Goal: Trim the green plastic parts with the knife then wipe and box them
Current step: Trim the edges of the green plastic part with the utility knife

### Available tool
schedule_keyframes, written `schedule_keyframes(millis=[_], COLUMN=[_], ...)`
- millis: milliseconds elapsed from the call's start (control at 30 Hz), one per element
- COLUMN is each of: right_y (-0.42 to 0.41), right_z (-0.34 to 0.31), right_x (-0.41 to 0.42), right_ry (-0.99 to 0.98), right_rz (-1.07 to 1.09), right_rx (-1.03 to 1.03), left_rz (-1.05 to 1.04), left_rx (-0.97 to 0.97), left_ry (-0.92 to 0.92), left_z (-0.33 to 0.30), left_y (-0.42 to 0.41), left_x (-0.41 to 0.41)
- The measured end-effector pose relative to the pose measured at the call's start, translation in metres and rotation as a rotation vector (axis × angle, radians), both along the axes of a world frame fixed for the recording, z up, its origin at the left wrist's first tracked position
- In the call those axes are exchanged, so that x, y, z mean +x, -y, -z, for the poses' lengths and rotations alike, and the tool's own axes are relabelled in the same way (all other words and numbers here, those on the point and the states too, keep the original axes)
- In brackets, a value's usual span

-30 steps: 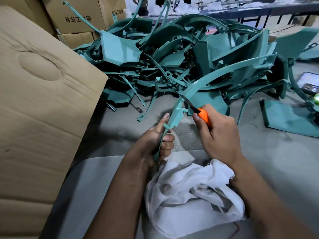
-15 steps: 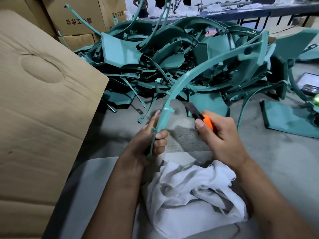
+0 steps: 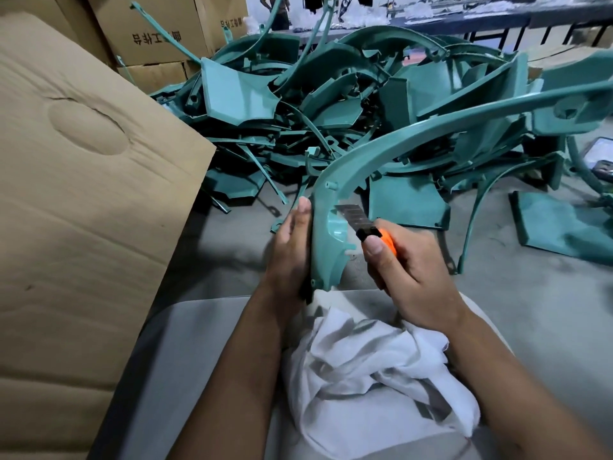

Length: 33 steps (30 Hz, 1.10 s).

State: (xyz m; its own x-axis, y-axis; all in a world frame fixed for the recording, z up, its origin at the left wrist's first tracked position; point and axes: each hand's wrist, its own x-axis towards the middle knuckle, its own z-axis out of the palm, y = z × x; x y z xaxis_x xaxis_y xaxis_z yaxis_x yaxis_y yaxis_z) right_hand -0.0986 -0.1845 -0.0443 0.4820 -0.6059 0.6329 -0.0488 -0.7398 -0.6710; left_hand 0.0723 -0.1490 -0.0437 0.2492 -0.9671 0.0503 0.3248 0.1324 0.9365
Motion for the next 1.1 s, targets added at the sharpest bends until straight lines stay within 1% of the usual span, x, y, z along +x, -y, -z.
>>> schedule_keyframes(millis=[200,400,500,600,667,733,833,967,1100], right_y=[-0.002,-0.004,-0.005,-0.006,-0.005,-0.003,-0.004,-0.006,-0.003], right_z=[-0.001,0.001,-0.001,-0.003,-0.002,0.000,0.001,0.002,0.003], right_x=[0.003,0.006,0.005,0.005,0.003,0.001,0.004,0.007,0.003], right_ry=[0.017,0.017,0.002,0.003,0.054,0.094,0.054,0.031,0.063], right_rz=[0.049,0.096,0.069,-0.011,-0.045,-0.026,0.036,0.020,-0.079], right_rx=[-0.032,-0.045,-0.073,-0.067,0.001,0.074,0.042,-0.007,0.047], left_rz=[-0.041,-0.157,-0.199,-0.201,-0.210,-0.228,-0.248,-0.225,-0.276], left_rx=[-0.036,0.024,0.031,-0.007,-0.031,-0.030,-0.021,0.030,-0.003], left_ry=[-0.047,-0.072,-0.126,-0.174,-0.162,-0.108,-0.026,-0.073,-0.112], left_z=[-0.003,-0.001,0.000,-0.001,-0.002,-0.002,0.000,0.001,0.002], left_y=[-0.001,0.002,0.001,0.000,0.000,0.000,-0.001,0.001,0.003], left_x=[-0.007,-0.016,-0.013,-0.007,-0.006,-0.006,-0.010,-0.009,-0.004])
